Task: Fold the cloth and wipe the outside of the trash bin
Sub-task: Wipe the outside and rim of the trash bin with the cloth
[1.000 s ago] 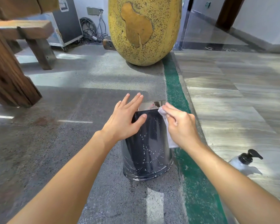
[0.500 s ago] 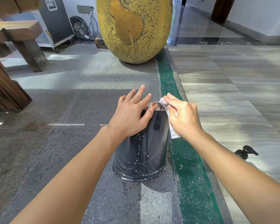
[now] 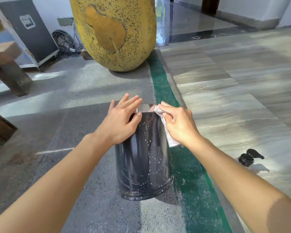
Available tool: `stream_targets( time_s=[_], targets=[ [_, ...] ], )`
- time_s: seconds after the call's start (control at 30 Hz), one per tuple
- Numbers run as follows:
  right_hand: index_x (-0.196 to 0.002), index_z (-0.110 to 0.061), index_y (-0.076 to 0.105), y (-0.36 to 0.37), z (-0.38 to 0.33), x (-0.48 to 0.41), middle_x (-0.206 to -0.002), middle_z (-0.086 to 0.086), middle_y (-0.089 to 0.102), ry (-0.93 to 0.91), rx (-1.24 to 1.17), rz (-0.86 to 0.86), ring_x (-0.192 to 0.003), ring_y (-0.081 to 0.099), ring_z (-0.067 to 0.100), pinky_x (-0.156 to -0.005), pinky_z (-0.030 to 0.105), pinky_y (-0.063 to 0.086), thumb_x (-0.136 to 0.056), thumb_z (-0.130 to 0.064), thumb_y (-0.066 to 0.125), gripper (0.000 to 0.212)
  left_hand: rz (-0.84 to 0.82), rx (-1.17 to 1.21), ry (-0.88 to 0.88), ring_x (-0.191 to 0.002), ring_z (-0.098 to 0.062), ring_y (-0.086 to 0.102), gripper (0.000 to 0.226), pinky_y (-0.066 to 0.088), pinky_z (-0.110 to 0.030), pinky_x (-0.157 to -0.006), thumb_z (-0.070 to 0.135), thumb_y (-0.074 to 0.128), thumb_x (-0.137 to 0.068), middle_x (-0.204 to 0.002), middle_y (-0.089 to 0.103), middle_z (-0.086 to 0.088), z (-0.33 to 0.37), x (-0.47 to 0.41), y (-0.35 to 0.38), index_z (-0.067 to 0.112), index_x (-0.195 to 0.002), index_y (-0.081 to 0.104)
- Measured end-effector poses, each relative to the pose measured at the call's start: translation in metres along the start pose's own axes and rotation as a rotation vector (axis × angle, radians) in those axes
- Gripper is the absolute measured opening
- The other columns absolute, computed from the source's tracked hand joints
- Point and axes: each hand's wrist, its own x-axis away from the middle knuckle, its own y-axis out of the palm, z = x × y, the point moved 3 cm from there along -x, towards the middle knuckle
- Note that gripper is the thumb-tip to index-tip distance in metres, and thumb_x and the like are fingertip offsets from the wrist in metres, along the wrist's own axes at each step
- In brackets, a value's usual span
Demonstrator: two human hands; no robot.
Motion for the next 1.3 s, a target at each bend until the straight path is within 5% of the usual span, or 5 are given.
stream_targets(
  time_s=[0.33,0.7,1.03,1.17,1.3],
  targets=[
    [-0.122,-0.029,0.065,0.027,0.036,0.054,-0.134,-0.013,0.056,0.019,0.01,-0.263,-0.122,0.048,-0.004,-0.108,0.011,0.026,-0.092,-0.004,0.053,0.041,0.024,-0.004,-0.164,-0.15,-0.013,0.019,0.053,0.009,-0.019,-0.113,0.035,0.038,-0.103,-0.162,0.024,0.006,-0.035,-0.011,-0.003,0.024,-0.154,0.03],
    [-0.127,-0.029,0.06,0.017,0.067,0.142,-0.139,-0.016,0.05,0.08,0.041,-0.517,-0.127,0.041,-0.011,-0.104,0.004,0.024,-0.096,-0.003,0.051,0.042,0.027,0.037,-0.143,-0.15,-0.013,0.019,0.052,0.01,-0.018,-0.115,0.032,0.039,-0.103,-0.162,0.025,0.001,-0.023,-0.01,-0.007,0.018,-0.153,0.033],
    [-0.117,-0.031,0.068,-0.028,0.022,0.023,-0.123,-0.024,0.061,0.078,-0.047,-0.016,-0.119,0.052,-0.004,-0.107,0.022,0.039,-0.089,-0.011,0.056,0.036,-0.014,0.053,0.045,-0.149,-0.008,0.021,0.053,0.013,-0.017,-0.118,0.024,0.047,-0.101,-0.161,0.025,0.006,0.015,0.006,-0.015,0.021,-0.152,0.035],
    [-0.117,-0.037,0.066,-0.028,0.0,-0.018,-0.122,-0.027,0.06,0.056,-0.029,0.013,-0.119,0.054,0.0,-0.098,0.013,0.038,-0.087,-0.016,0.055,0.038,0.01,0.058,0.056,-0.15,-0.009,0.017,0.053,0.001,-0.005,-0.113,0.022,0.048,-0.1,-0.16,0.029,0.004,0.023,0.008,-0.01,0.018,-0.152,0.036],
    [-0.119,-0.033,0.067,-0.021,-0.006,-0.018,-0.126,-0.022,0.059,0.043,-0.011,-0.032,-0.124,0.051,0.004,-0.108,0.024,0.037,-0.089,-0.013,0.056,0.037,0.019,0.063,0.039,-0.149,-0.009,0.021,0.053,0.01,-0.02,-0.121,0.025,0.047,-0.101,-0.16,0.03,0.004,0.024,0.005,-0.008,0.02,-0.152,0.036]
  ],
)
